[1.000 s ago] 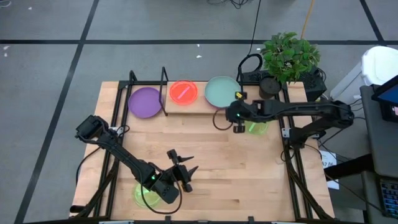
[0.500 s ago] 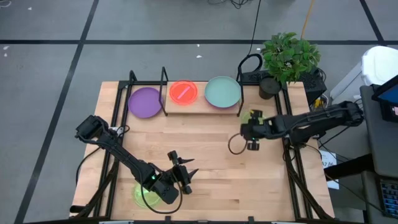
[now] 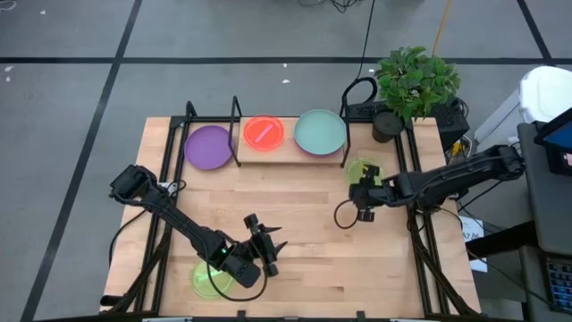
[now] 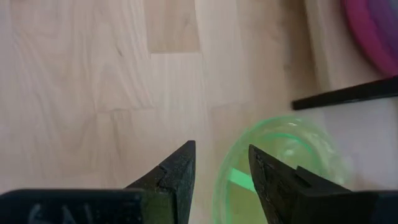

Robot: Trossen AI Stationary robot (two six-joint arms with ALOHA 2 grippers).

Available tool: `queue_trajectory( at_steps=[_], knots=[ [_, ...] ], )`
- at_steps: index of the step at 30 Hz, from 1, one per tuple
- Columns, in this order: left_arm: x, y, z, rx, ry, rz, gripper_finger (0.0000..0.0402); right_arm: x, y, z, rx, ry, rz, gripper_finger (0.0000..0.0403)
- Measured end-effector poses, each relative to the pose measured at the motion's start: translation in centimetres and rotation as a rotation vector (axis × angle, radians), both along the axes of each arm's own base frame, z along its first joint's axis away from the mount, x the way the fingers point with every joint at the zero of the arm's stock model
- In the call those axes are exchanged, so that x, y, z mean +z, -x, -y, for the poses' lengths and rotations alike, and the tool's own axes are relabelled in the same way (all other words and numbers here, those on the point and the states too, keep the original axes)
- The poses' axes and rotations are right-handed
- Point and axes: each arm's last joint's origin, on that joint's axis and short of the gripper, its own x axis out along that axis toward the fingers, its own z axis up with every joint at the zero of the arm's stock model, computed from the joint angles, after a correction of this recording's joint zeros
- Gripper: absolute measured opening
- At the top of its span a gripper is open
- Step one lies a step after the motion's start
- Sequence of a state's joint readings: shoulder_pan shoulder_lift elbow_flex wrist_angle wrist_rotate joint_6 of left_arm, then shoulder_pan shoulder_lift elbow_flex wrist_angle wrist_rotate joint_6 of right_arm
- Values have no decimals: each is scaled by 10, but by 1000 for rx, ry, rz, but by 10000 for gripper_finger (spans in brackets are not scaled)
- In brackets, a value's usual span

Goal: Place and stack plates onto a shelf
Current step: Stack the top small green plate on top of the orange plate

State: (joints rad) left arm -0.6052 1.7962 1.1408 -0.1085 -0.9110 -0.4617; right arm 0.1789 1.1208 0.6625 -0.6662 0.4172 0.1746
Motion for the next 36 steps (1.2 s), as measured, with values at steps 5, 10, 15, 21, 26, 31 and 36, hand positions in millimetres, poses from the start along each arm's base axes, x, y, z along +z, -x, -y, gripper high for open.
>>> queue_trajectory(
  at_steps=[5, 10, 15, 21, 26, 31, 36],
  knots=[
    [0, 0, 1, -7, 15, -2, 216, -23, 3, 2, -19, -14, 70, 130],
    [0, 0, 1, -7, 14, -2, 216, -35, 12, 9, -72, 13, 10, 130],
    [0, 0, 0, -8, 11, -4, 216, -49, 20, 13, -88, 14, 0, 130],
    [0, 0, 0, -8, 11, -3, 216, -53, 21, 17, -103, 15, 10, 130],
    [0, 0, 0, -11, 4, -6, 216, -56, 20, 22, -132, 16, -7, 118],
    [0, 0, 0, -14, -1, -8, 216, -60, 18, 25, -140, -12, -27, 100],
    [0, 0, 0, -13, -1, -7, 216, -58, 12, 25, -141, -34, 33, 94]
  ],
)
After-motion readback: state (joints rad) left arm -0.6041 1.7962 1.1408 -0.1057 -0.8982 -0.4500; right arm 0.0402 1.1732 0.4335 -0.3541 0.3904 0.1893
